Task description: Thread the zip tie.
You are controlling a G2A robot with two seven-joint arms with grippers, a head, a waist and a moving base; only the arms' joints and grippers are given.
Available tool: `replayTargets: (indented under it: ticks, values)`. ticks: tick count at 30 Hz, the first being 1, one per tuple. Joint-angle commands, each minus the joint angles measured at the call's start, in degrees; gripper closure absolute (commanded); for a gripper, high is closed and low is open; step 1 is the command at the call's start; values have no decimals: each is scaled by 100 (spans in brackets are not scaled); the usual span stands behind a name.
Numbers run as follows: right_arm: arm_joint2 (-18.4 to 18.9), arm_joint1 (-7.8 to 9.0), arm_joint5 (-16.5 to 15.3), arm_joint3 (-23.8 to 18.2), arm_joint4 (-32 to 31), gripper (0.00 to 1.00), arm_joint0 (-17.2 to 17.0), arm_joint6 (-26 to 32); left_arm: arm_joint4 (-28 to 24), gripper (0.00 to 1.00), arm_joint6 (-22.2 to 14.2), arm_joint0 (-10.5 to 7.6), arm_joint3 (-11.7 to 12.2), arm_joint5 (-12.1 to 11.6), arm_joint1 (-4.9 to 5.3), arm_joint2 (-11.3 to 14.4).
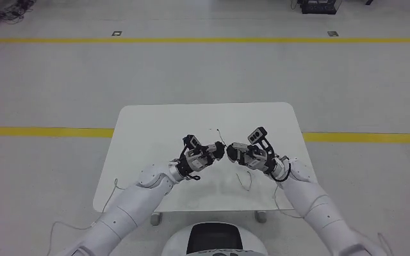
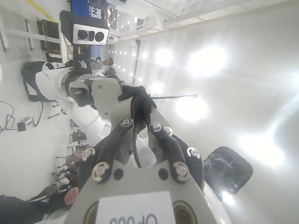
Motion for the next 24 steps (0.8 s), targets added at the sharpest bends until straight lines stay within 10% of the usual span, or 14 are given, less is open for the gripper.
replayTargets:
  ticks: [1, 11, 24]
  values:
    - [-10, -13, -4, 11, -20, 82, 19, -13, 0, 100, 0, 0, 0, 0, 0, 0]
    - [-29, -67, -15, 77, -144, 100, 74, -62, 0, 100, 0, 0, 0, 0, 0, 0]
    - [78, -79, -66, 133, -351, 100, 31, -137, 0, 100, 0, 0, 0, 0, 0, 0]
